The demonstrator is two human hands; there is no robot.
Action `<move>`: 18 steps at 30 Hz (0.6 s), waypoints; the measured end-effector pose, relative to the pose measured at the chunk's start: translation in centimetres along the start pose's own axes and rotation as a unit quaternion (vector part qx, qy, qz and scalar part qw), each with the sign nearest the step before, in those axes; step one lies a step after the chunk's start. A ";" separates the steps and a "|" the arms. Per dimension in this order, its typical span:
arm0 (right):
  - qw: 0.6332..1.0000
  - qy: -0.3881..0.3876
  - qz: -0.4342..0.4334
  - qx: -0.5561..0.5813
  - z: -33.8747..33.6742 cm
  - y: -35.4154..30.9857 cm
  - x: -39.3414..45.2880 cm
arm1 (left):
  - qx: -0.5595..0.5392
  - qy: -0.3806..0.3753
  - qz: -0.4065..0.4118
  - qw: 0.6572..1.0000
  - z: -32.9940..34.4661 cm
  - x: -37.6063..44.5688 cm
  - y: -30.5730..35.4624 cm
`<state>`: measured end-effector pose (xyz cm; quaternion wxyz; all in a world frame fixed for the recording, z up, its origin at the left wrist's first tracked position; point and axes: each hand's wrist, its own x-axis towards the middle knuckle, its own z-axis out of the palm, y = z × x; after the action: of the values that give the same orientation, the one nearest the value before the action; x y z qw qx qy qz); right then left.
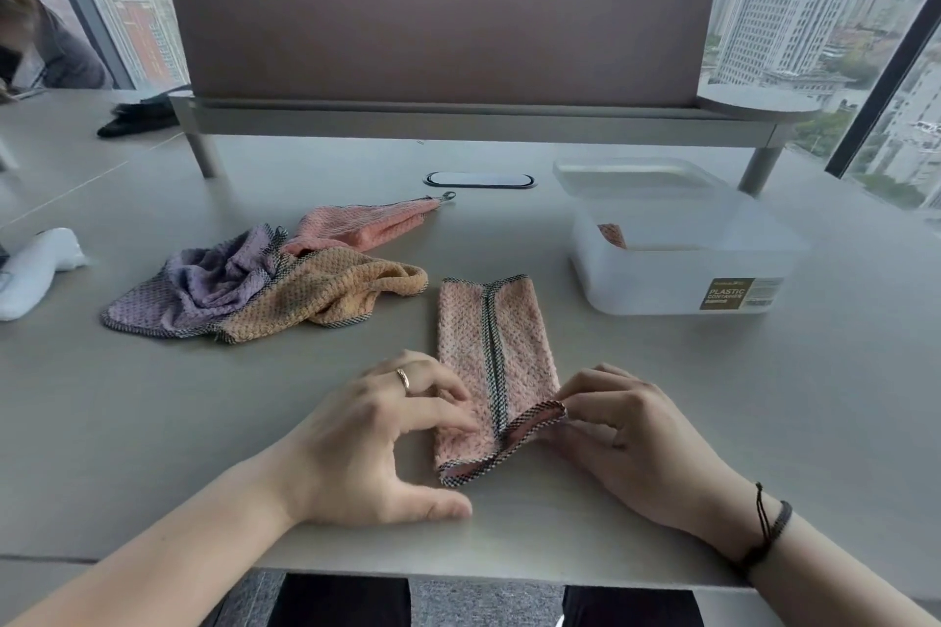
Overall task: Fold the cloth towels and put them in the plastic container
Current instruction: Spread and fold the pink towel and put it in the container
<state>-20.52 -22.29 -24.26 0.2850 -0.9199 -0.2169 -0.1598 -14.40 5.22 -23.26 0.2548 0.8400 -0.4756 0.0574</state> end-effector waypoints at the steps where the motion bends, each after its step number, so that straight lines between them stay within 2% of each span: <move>1: 0.999 0.005 0.021 0.027 0.1 -0.1 0.1 | -0.003 0.018 0.004 1.000 0.0 0.0 0.1; 7: 0.989 0.022 0.114 0.090 0.0 -0.9 0.4 | -0.060 0.078 0.016 0.995 0.3 0.3 0.2; 9: 0.982 0.029 0.139 0.125 0.1 -1.0 0.6 | -0.087 0.090 -0.019 0.992 0.5 0.4 0.1; 13: 0.969 0.043 0.169 0.173 0.5 -0.8 0.8 | -0.196 0.084 -0.146 0.966 0.6 0.8 -0.5; 18: 0.972 0.044 0.181 0.142 0.7 -0.6 0.9 | -0.173 0.093 -0.214 0.957 1.2 1.9 -0.4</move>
<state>-19.95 -21.17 -24.14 0.4467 -0.8858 -0.0543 -0.1137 -13.25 3.35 -23.80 0.4460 0.8561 -0.2610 -0.0035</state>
